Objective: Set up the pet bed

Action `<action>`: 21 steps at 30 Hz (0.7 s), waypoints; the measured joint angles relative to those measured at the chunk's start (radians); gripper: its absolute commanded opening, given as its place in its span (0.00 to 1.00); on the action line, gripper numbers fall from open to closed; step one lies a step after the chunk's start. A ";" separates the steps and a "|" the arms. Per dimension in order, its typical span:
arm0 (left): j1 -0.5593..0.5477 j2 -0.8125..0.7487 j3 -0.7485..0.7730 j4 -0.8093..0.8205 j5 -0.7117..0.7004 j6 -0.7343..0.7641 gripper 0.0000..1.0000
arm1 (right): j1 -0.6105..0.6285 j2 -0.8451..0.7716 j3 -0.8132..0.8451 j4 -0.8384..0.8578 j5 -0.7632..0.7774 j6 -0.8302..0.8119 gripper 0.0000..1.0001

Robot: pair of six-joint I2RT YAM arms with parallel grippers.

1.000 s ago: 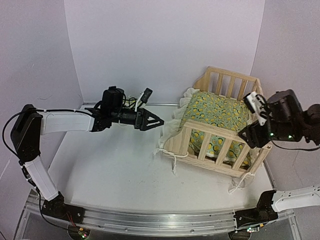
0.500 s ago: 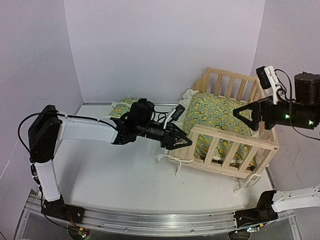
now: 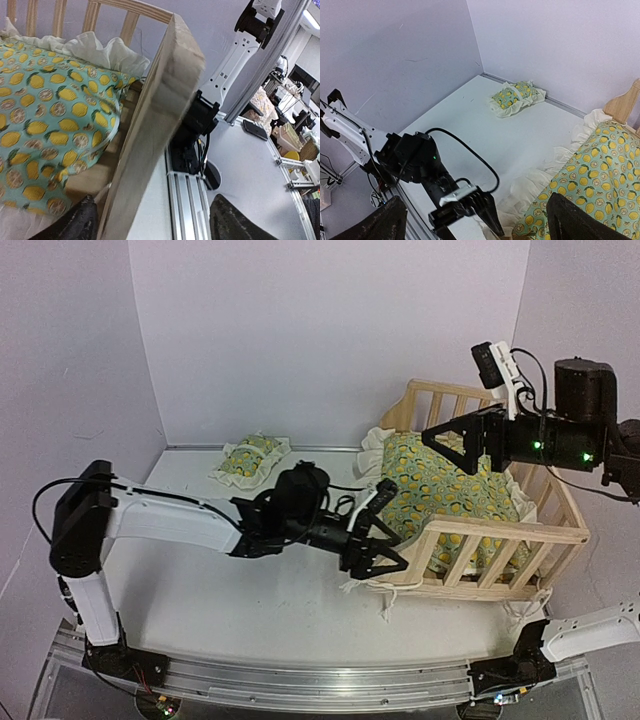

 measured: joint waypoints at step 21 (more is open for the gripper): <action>0.780 0.146 0.278 -0.426 -0.585 0.013 0.81 | 0.000 -0.042 -0.069 0.062 -0.029 0.007 0.98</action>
